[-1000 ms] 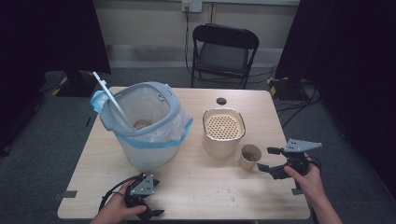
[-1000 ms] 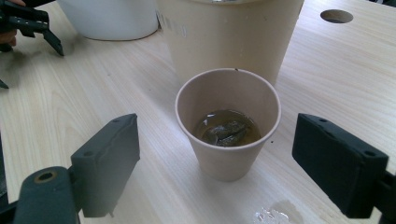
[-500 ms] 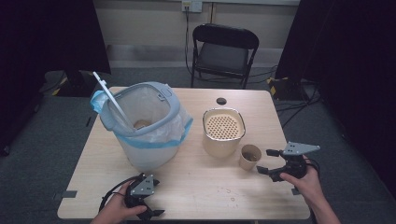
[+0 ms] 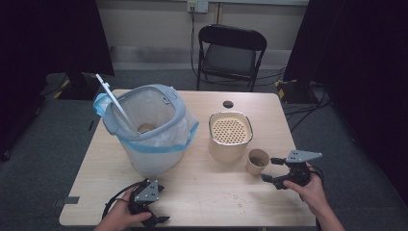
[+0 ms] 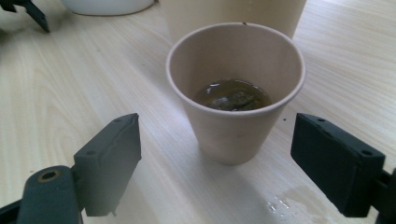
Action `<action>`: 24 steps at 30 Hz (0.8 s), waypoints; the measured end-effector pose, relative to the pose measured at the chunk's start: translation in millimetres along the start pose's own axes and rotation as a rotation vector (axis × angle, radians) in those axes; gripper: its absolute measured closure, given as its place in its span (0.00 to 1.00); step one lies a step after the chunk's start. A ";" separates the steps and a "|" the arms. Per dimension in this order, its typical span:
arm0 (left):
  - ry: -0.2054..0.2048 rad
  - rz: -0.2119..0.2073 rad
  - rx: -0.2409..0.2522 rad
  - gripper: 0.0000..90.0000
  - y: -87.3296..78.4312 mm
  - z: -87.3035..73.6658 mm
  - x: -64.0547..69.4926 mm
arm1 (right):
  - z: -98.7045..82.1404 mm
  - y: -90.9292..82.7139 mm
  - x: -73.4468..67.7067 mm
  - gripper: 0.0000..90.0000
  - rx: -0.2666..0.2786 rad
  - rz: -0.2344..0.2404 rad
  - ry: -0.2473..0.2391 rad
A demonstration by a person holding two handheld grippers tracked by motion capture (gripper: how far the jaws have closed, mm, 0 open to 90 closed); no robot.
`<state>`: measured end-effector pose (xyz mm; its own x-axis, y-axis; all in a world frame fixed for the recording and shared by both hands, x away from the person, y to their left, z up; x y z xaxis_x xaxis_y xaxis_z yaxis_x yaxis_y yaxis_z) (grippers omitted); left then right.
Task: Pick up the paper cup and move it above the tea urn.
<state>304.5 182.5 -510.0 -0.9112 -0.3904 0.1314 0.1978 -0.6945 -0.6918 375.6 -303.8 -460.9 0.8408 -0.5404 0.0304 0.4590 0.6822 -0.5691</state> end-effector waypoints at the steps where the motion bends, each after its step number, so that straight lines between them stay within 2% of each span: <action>1: 0.000 0.000 0.000 0.00 0.0 0.0 0.0 | -0.4 1.4 0.6 0.17 0.000 0.000 0.001; 6: 0.000 0.000 0.000 0.00 0.0 0.0 0.0 | -1.7 8.9 4.5 0.19 -0.017 -0.017 0.009; 10: 0.000 0.000 0.000 0.00 0.0 0.0 0.0 | -2.2 15.1 5.6 0.20 -0.031 -0.027 -0.005; 14: 0.000 0.000 0.000 0.00 0.0 0.0 0.0 | -4.7 19.2 7.9 0.21 -0.016 -0.028 0.000; 16: 0.000 0.001 0.000 0.00 0.0 0.0 0.0 | -7.5 21.8 10.3 0.22 0.002 -0.032 0.022; 19: 0.000 0.000 0.000 0.00 0.0 0.0 0.0 | -9.4 24.7 12.4 0.21 0.006 -0.032 0.028; 24: 0.000 0.000 -0.001 0.00 -0.1 0.0 0.0 | -8.1 29.9 12.4 0.22 0.008 -0.023 0.013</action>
<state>304.5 182.5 -509.9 -0.9111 -0.3908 0.1311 0.1977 -0.6934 -0.6929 397.4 -294.1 -484.2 0.8262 -0.5624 0.0332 0.4809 0.6733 -0.5616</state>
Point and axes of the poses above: each handheld gripper's, and its own axes: y roughly forward along the jaws, z roughly out of its top, x roughly to its right, the point moved 1 cm from there along y, roughly forward along the jaws, and after that the axes turned 9 degrees about -y, right-handed, at the moved point
